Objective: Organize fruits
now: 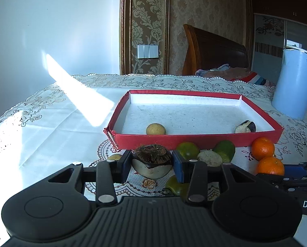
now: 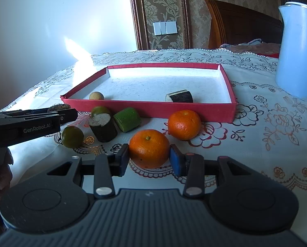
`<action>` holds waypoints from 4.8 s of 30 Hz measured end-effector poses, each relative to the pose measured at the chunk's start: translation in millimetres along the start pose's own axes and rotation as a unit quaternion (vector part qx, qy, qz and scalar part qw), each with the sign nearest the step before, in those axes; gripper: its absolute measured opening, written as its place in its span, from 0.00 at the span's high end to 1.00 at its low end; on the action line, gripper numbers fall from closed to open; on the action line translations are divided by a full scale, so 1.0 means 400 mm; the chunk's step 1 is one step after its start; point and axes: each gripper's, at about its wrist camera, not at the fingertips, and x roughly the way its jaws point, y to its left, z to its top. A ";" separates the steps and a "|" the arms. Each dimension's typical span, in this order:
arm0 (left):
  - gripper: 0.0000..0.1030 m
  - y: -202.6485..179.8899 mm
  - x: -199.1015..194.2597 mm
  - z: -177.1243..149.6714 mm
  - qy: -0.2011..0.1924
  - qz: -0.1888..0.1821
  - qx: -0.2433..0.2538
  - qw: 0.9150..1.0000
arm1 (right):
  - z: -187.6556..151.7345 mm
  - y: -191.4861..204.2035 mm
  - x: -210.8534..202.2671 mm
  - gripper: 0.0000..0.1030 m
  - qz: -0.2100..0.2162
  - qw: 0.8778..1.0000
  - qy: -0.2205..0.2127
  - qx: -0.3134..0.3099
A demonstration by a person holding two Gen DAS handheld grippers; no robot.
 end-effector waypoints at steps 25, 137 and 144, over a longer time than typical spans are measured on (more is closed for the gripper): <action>0.60 0.009 0.008 -0.007 0.007 0.038 -0.012 0.999 | 0.004 0.026 0.013 0.62 -0.002 1.000 -0.007 -0.002; 0.59 -0.093 0.225 0.129 0.038 0.023 0.030 0.999 | 0.180 -0.021 0.184 0.62 -0.022 0.999 -0.029 -0.029; 0.59 -0.096 0.224 0.123 0.032 0.024 0.035 0.999 | 0.173 -0.025 0.180 0.61 -0.017 0.999 -0.036 -0.024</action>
